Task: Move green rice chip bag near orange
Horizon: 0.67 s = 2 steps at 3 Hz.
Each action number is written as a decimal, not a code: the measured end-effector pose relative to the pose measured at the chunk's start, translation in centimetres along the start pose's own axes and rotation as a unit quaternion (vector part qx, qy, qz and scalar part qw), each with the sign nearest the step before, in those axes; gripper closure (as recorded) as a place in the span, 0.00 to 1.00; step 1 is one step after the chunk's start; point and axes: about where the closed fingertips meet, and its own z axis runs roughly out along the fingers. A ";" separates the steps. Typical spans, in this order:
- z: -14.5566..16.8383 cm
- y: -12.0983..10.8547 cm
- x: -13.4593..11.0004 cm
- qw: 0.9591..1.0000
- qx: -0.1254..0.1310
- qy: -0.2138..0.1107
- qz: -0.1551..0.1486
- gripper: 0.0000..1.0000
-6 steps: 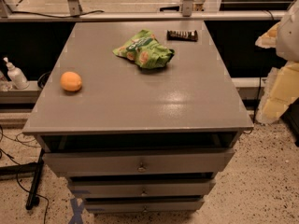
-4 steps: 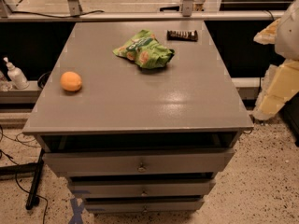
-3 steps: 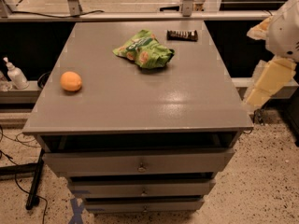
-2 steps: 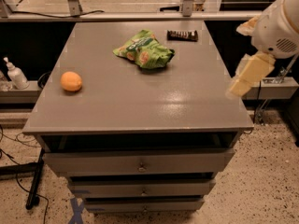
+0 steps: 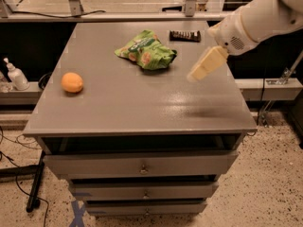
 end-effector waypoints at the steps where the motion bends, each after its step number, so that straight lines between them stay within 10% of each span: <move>1: 5.2 -1.6 -2.4 0.998 -0.013 -0.049 0.031 0.00; 2: 10.2 -2.6 -4.8 0.994 -0.023 -0.099 0.048 0.00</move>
Offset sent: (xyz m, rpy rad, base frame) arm 0.1182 0.1197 -0.0544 0.3550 -0.0217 0.0087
